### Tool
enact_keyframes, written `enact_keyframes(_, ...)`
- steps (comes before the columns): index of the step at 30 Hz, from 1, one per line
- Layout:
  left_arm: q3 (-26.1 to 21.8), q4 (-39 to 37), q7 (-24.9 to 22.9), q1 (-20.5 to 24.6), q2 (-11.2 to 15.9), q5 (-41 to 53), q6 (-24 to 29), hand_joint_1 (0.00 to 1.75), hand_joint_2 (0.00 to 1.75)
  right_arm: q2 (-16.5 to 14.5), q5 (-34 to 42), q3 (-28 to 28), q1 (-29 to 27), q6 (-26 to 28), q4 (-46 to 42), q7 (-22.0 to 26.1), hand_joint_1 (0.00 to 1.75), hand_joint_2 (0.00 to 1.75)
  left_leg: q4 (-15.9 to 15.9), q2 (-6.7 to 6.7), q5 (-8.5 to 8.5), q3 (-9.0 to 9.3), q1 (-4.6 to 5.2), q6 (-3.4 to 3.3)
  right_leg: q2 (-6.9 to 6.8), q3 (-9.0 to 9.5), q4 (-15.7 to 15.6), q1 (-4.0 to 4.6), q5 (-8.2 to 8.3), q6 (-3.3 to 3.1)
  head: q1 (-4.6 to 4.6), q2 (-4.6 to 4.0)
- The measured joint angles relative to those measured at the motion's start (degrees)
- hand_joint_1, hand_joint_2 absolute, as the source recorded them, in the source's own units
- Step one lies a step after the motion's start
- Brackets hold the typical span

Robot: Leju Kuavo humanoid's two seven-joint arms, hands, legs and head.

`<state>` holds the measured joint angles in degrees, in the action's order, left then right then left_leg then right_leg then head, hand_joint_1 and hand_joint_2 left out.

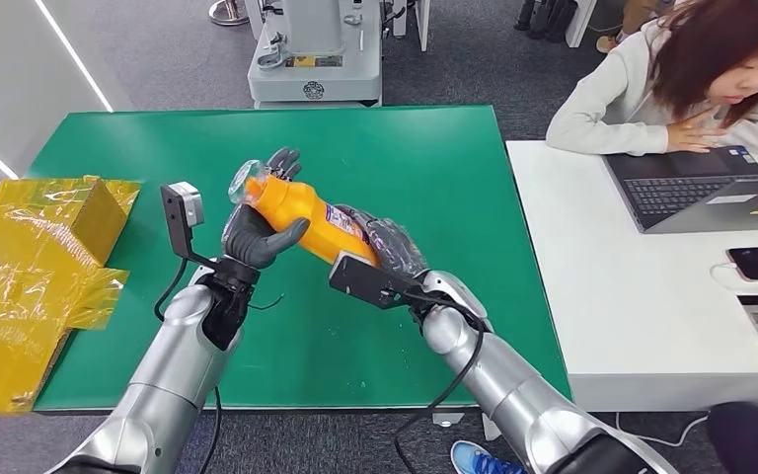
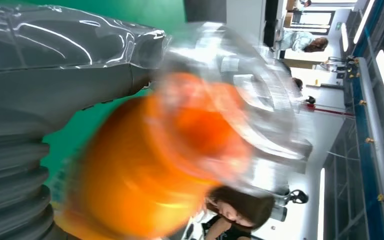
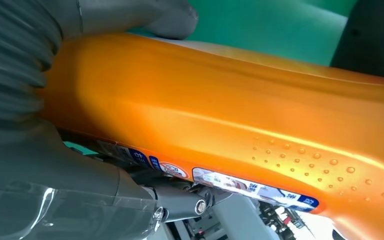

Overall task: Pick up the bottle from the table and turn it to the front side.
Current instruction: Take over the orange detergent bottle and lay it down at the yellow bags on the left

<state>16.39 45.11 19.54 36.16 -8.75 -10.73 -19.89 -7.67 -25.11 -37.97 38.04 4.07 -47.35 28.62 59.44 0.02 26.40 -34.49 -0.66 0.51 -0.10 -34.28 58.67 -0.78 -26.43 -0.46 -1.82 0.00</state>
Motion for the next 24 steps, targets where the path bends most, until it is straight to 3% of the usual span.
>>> enact_keyframes(12,0.0,-2.0,-0.1,1.4,-1.4,-1.7,-0.7,0.0,1.75,-0.2,-1.9,0.5,0.2,2.3,1.4,1.0,1.75,1.75,0.0,0.01,0.0,0.0,0.0,0.0,0.02,-0.01,0.0,0.0,0.0,0.0,0.01,0.0)
enact_keyframes(16,0.2,-2.6,-0.2,1.5,-2.0,-0.2,0.4,1.75,1.75,-0.2,-2.7,0.5,0.3,2.8,0.0,1.0,1.75,1.75,0.0,0.02,0.0,0.0,0.0,0.0,0.03,-0.01,0.0,0.0,0.0,0.0,0.0,0.0)
enact_keyframes(24,0.6,-3.8,0.9,2.3,-2.4,2.5,3.6,1.75,1.75,-0.2,-2.9,1.0,0.3,2.0,-1.6,0.2,1.75,1.75,0.0,0.01,0.0,-0.01,0.0,0.0,0.01,0.0,0.0,0.0,0.0,0.0,-0.01,0.0)
